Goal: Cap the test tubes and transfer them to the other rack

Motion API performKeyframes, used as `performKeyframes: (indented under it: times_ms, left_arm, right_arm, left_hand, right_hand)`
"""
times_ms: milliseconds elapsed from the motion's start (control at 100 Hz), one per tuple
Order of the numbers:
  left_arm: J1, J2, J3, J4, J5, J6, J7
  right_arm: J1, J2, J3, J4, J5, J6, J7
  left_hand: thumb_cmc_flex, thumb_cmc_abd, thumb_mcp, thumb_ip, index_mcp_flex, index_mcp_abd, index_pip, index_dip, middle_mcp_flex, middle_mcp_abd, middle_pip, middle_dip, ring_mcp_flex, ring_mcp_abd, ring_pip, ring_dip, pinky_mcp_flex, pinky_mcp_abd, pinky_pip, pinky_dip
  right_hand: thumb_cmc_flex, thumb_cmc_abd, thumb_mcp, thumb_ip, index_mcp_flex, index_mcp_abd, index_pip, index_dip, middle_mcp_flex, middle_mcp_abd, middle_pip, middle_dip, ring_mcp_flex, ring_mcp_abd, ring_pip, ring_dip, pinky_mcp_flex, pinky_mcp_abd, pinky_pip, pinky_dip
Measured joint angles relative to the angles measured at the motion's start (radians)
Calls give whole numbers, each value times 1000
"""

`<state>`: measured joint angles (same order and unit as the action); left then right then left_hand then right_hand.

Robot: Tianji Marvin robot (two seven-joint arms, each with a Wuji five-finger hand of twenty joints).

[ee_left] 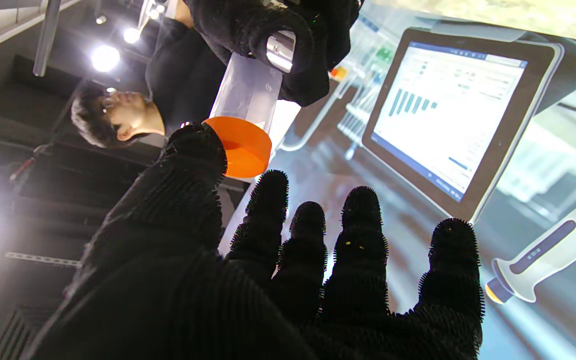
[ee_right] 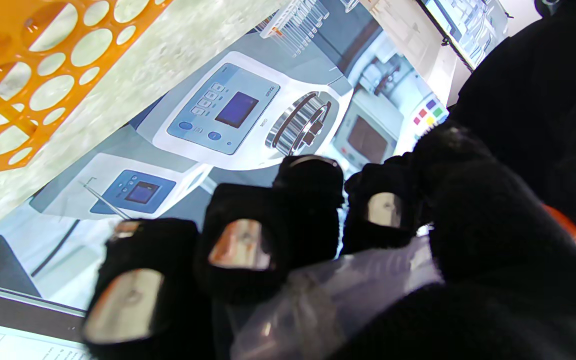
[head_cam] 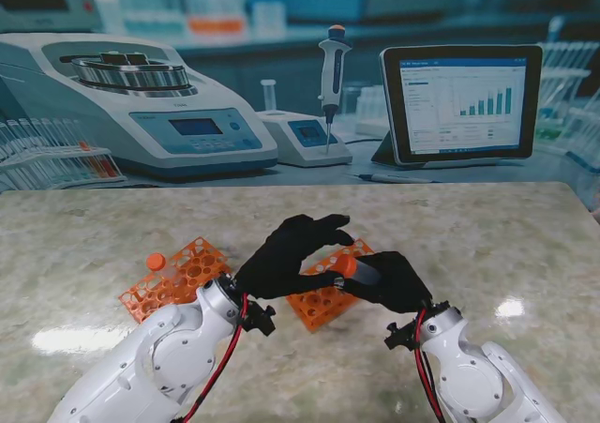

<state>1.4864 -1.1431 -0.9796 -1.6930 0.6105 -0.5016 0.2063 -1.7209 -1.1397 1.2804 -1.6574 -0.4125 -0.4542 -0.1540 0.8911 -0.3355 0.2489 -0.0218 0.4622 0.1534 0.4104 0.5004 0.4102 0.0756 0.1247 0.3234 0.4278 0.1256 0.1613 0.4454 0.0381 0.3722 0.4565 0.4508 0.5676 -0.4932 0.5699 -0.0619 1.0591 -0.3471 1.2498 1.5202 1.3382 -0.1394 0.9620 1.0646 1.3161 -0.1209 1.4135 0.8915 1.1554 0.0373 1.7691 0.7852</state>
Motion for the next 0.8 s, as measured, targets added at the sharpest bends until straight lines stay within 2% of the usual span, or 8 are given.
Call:
performKeyframes:
  times_ms: [280,460,480,570,710,800]
  left_arm:
    - [-11,1,23,-2,11,26,8]
    - [-16,-1,32,1,21,27,24]
    - [-17,-2,32,2,22,27,26]
    - [-18,-2,37,3,25,27,31]
    - [-20,-4,42,7,29,29,39]
    - [-20,-5,43,7,24,29,41]
  right_arm:
    - [0,0,2,0,1,1,0]
    - [-1,0,3,0,1,0,-1]
    - [-1,0,3,0,0,0,-1]
    - [-1,0,4,0,0,0,-1]
    - [-2,0,6,0,0,0,-1]
    - [-3,0,7,0,0,0,-1]
  left_hand:
    - [-12,-18,22,-1,-11,0,37,25,0,2,0,0,0,0,1,11,0,0,0,0]
    - [-13,-29,35,-2,-11,0,128,70,0,2,1,1,0,0,13,14,0,0,0,0]
    - [-13,-29,35,-10,-11,0,141,78,0,2,1,1,0,0,14,17,0,0,0,0]
    - [-13,-9,35,-10,-11,0,178,89,10,2,11,2,0,0,24,23,1,0,0,0]
    - [57,19,-97,-10,-20,-1,263,102,21,5,13,2,11,0,28,35,1,0,0,0]
    - [111,30,-174,-11,-25,-2,296,77,52,6,18,2,24,0,42,38,2,1,0,0]
  right_hand:
    - [0,0,0,0,0,0,2,0,0,0,0,0,0,0,0,0,0,0,0,0]
    - [0,0,0,0,0,0,3,1,0,0,0,0,0,0,0,0,0,0,0,0]
    - [0,0,0,0,0,0,3,1,0,0,0,0,0,0,0,0,0,0,0,0]
    - [0,0,0,0,0,0,4,1,0,0,0,0,0,0,0,0,0,0,0,0]
    - [0,1,0,0,0,0,4,1,0,0,0,0,0,0,0,0,0,0,0,0]
    - [0,1,0,0,0,0,5,1,0,0,0,0,0,0,0,0,0,0,0,0]
